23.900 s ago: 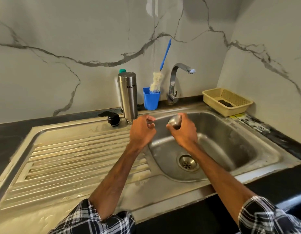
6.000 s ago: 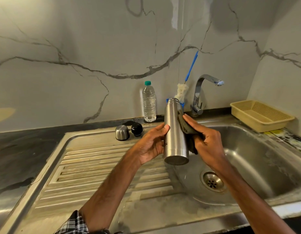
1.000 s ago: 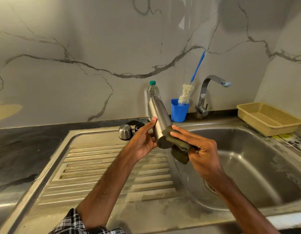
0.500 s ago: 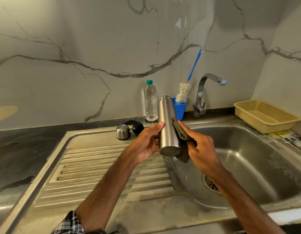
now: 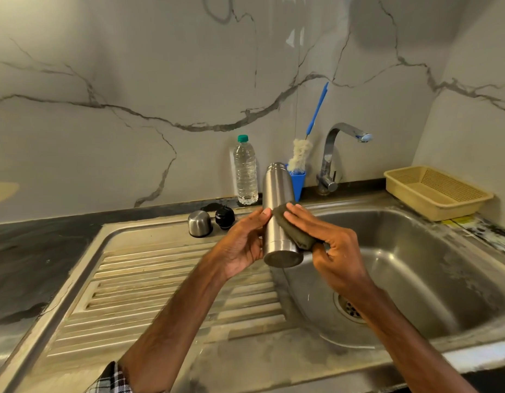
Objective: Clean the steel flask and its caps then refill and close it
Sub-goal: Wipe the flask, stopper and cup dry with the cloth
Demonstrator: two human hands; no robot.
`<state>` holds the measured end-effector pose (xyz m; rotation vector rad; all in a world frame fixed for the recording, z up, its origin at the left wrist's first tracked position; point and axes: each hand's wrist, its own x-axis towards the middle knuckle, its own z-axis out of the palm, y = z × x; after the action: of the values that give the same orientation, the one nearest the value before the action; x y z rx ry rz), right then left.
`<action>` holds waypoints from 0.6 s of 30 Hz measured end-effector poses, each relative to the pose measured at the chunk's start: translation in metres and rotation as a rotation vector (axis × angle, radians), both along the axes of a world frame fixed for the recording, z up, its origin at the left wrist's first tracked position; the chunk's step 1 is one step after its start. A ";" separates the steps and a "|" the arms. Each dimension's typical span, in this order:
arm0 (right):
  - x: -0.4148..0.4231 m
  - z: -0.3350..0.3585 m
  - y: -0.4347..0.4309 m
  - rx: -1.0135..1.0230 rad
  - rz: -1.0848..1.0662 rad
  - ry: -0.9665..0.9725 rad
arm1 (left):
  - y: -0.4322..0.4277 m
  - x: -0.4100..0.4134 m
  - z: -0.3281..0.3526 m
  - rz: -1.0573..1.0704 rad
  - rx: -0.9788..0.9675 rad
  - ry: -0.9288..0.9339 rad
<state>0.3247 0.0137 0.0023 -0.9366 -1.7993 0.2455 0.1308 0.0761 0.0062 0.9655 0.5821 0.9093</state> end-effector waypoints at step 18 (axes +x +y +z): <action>0.016 0.007 0.025 -0.080 -0.302 0.163 | -0.016 0.009 0.003 -0.157 0.004 0.043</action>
<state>0.3406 0.0383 0.0095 -1.1951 -1.4862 0.1975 0.1395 0.0598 0.0095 1.0213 0.5336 0.7517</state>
